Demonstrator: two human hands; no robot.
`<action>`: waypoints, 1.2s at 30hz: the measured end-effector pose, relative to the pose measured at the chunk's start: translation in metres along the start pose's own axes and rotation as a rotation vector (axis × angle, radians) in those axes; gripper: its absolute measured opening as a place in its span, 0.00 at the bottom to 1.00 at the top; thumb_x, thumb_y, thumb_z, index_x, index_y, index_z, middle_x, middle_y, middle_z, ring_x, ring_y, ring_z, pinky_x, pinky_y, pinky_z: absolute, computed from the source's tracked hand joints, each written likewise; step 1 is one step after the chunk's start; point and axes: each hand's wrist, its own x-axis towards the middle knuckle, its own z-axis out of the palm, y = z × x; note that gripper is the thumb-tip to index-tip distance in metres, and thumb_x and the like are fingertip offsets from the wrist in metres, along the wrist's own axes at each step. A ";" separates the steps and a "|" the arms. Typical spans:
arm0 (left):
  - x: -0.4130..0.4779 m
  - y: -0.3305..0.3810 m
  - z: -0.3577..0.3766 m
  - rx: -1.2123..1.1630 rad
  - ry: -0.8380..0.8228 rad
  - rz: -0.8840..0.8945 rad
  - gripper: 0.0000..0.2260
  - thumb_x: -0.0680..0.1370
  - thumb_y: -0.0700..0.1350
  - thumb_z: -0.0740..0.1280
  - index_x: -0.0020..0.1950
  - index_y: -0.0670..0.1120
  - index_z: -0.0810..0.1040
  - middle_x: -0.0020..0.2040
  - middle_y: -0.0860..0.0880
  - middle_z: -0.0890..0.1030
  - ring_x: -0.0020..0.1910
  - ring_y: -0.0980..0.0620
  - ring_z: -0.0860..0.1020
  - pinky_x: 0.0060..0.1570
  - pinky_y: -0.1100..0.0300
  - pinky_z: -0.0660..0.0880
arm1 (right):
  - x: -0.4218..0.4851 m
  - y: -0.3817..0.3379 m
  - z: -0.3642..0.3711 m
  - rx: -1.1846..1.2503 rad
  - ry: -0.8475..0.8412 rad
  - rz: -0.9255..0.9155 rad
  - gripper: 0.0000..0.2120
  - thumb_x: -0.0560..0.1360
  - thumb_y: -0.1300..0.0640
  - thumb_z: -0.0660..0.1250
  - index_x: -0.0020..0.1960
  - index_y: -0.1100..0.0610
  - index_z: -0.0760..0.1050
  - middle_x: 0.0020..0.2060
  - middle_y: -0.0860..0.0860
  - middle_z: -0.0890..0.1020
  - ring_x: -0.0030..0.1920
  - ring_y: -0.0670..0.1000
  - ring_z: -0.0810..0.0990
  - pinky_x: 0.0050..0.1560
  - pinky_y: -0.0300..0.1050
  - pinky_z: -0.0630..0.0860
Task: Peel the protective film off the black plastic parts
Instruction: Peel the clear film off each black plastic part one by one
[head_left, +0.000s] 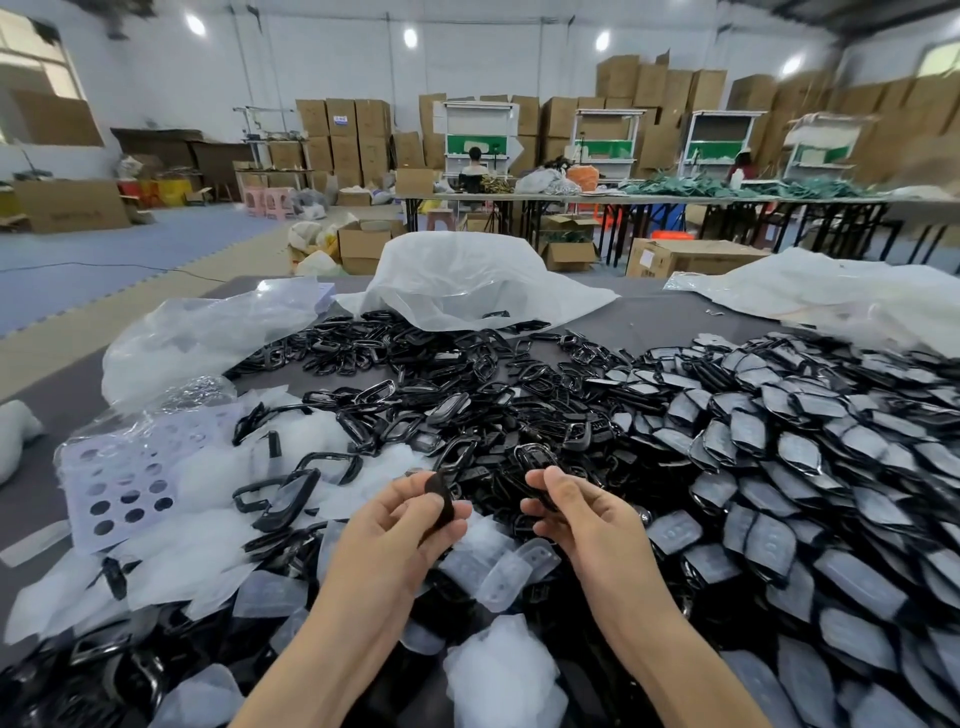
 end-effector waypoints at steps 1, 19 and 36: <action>0.000 -0.001 0.000 -0.008 -0.003 -0.002 0.03 0.80 0.31 0.62 0.51 0.35 0.75 0.43 0.38 0.78 0.44 0.47 0.86 0.42 0.61 0.82 | 0.001 0.001 0.000 0.019 -0.004 0.006 0.18 0.65 0.38 0.72 0.48 0.48 0.87 0.46 0.50 0.87 0.43 0.46 0.84 0.45 0.39 0.78; 0.005 -0.018 -0.011 0.471 -0.075 0.254 0.04 0.81 0.38 0.65 0.53 0.46 0.75 0.38 0.47 0.77 0.35 0.52 0.79 0.41 0.58 0.79 | 0.001 0.006 0.001 0.024 -0.126 0.038 0.10 0.82 0.65 0.62 0.55 0.57 0.80 0.43 0.55 0.87 0.40 0.48 0.84 0.36 0.37 0.77; -0.002 -0.024 -0.011 0.953 -0.101 0.639 0.10 0.80 0.43 0.66 0.52 0.60 0.80 0.47 0.60 0.80 0.46 0.60 0.79 0.44 0.73 0.70 | -0.013 0.008 0.011 -0.416 -0.172 -0.235 0.16 0.83 0.57 0.61 0.58 0.34 0.74 0.40 0.46 0.85 0.42 0.47 0.84 0.44 0.41 0.80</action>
